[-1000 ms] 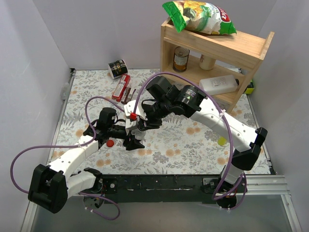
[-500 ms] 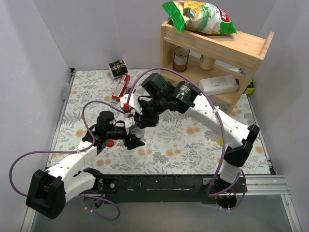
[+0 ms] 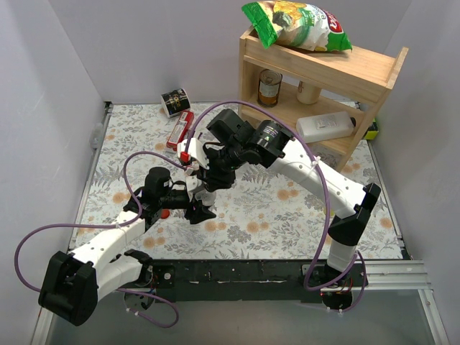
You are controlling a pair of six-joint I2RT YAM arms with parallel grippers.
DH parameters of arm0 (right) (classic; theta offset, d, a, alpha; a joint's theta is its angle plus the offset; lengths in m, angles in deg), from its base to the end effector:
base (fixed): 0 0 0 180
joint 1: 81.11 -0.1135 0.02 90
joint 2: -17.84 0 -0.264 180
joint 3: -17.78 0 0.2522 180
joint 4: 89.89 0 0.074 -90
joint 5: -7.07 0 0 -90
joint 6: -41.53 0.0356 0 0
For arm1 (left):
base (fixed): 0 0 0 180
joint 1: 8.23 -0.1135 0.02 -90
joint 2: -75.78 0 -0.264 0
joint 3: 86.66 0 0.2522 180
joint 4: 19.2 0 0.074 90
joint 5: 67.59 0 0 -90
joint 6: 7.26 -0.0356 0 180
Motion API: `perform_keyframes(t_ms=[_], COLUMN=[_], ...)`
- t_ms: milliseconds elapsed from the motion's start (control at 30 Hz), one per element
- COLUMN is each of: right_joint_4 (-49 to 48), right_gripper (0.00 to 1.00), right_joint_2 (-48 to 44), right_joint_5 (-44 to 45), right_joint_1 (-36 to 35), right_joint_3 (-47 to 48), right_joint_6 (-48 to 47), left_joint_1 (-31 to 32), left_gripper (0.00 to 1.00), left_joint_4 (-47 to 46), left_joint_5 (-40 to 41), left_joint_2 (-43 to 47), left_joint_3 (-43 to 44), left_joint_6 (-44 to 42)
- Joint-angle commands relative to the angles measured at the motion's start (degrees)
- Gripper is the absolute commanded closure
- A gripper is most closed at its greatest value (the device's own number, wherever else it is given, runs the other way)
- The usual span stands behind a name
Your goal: Screw on the bottle caps
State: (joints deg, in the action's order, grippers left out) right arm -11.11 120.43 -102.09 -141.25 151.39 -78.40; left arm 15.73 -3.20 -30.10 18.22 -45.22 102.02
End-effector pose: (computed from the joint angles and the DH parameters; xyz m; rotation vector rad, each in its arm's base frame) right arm 0.1721 0.3233 0.4214 -1.8377 1.6108 0.6428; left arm 0.1728 -0.1077 0.2154 0.6659 2.0996 -1.4074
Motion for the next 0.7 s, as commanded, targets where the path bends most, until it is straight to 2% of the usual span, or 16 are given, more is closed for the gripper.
perform_keyframes(t_ms=[0,233,667], right_joint_4=[4.77,4.77,3.98], right_gripper=[0.60,0.48,0.41], right_joint_2=[0.33,0.42,0.69], right_joint_5=[2.37,2.81,4.30], right_joint_1=[-0.68,-0.68,-0.68], right_joint_3=[1.26,3.37,5.04], right_joint_6=[0.41,-0.04,-0.12], left_joint_1=[-0.23,-0.15,-0.15], left_gripper=[1.00,1.00,1.00], left_joint_4=[-2.60,-0.31,0.48], left_joint_5=[-2.24,-3.04,-3.48], left_joint_2=[0.17,-0.36,-0.53], left_joint_3=[1.06,0.71,0.53], left_joint_6=[-0.56,-0.92,-1.36])
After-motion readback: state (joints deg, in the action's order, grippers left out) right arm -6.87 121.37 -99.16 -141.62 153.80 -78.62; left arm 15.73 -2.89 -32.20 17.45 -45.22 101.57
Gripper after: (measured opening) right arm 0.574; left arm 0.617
